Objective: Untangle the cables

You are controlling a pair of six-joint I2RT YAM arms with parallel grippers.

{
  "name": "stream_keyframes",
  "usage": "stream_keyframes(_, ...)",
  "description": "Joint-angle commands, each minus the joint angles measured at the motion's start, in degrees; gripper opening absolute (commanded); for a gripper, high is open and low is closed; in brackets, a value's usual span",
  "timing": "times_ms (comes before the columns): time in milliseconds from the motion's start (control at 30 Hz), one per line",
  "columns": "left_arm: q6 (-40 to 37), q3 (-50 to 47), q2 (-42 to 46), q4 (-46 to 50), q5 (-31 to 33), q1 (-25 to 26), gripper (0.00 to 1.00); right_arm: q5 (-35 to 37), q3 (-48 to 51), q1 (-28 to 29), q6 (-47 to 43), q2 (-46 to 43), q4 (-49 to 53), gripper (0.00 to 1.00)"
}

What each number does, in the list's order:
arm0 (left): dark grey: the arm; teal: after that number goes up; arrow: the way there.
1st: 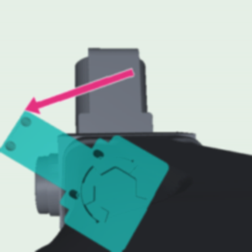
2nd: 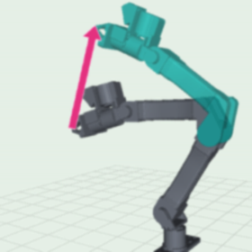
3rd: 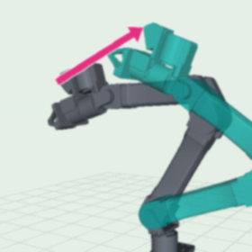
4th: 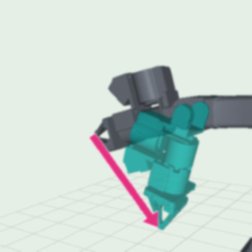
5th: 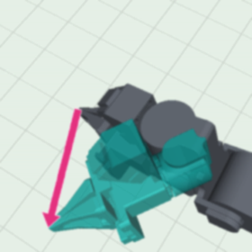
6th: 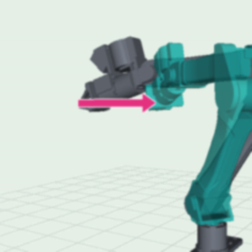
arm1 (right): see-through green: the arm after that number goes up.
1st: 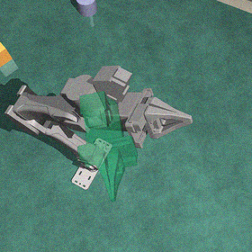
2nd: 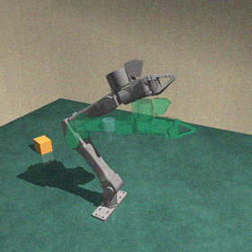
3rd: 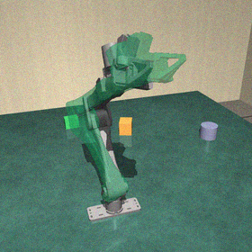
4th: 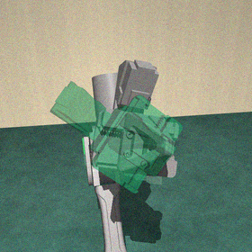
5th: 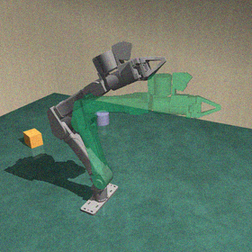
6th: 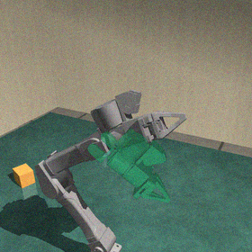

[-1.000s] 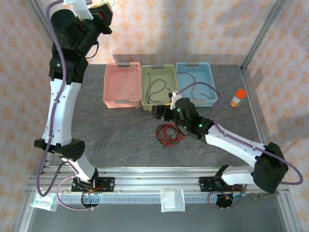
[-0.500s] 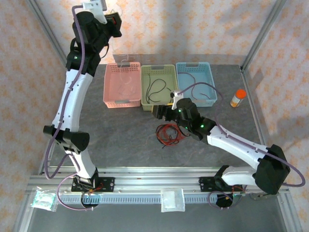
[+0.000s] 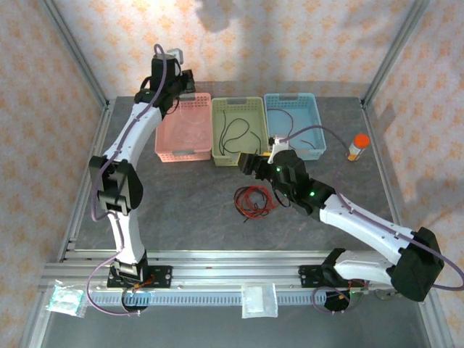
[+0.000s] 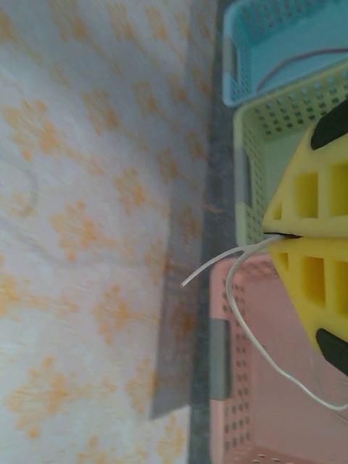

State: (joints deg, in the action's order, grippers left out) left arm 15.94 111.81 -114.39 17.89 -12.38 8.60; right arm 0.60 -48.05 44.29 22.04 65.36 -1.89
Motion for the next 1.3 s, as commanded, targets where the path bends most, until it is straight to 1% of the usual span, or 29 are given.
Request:
stream_keyframes(0, -1.0, -0.5, -1.3, 2.0, 2.7, -0.2, 0.00, 2.6, 1.1, -0.3, 1.2, -1.5, 1.0, 0.86)
stream_keyframes(167, -1.6, 2.1, -8.0, 9.8, 6.1, -0.2, 0.00, 4.1, 1.3, -0.4, 1.6, -2.4, 1.7, 0.86)
stream_keyframes(233, -2.2, 2.6, -10.5, 11.8, 6.6, -0.2, 0.00, 5.4, 1.2, -0.6, 3.0, -2.5, 2.4, 0.86)
stream_keyframes(300, -2.5, 2.8, -12.6, 13.3, 6.8, -0.2, 0.00, 7.2, 0.6, -0.9, 6.0, -2.1, 5.1, 0.86)
stream_keyframes(400, -2.5, 2.2, -14.6, 14.0, 7.3, -0.2, 0.00, 8.0, -0.7, -1.2, 7.4, -1.2, 9.2, 0.86)
stream_keyframes(433, -2.4, 2.3, -15.2, 14.4, 7.6, -0.2, 0.02, 8.2, -1.0, -1.2, 7.6, -1.0, 10.5, 0.86)
stream_keyframes(500, -2.3, 2.1, -15.6, 14.6, 7.8, -0.3, 0.14, 8.5, -1.1, -1.2, 8.1, -1.1, 12.2, 0.86)
stream_keyframes(567, -2.3, 1.5, -15.1, 14.1, 8.4, -0.2, 0.31, 8.7, -0.9, -1.3, 8.4, -1.3, 13.5, 0.86)
stream_keyframes(633, -2.2, 1.3, -14.3, 14.1, 9.2, -0.2, 0.50, 8.7, -0.7, -1.4, 8.8, -1.6, 14.7, 0.85)
stream_keyframes(700, -2.2, 1.3, -13.2, 14.1, 9.6, -0.2, 0.63, 8.7, -0.6, -1.6, 9.1, -1.5, 15.9, 0.85)
stream_keyframes(833, -2.5, 0.7, -9.5, 14.2, 10.1, -0.2, 0.82, 8.8, -1.2, -1.8, 10.6, -0.6, 18.4, 0.84)
stream_keyframes(933, -2.7, -1.5, -5.4, 13.5, 10.0, -0.1, 0.87, 8.3, -2.4, -2.1, 11.8, 0.5, 21.4, 0.84)
stream_keyframes(1033, -3.1, -5.8, 0.0, 11.5, 9.4, -0.1, 0.88, 6.6, -4.4, -2.1, 12.2, 2.0, 26.4, 0.78)
stream_keyframes(1067, -3.2, -7.4, 1.9, 10.7, 9.1, 0.0, 0.88, 5.8, -5.0, -2.1, 12.2, 3.9, 27.9, 0.76)
stream_keyframes(1167, -3.6, -14.8, 9.6, 7.2, 8.4, 0.5, 0.89, 2.8, -5.6, -2.1, 12.2, 6.6, 31.4, 0.72)
stream_keyframes(1267, -3.5, -24.9, 17.6, 2.7, 7.2, 2.2, 0.90, -0.1, -3.7, -2.1, 12.5, 6.7, 30.1, 0.68)
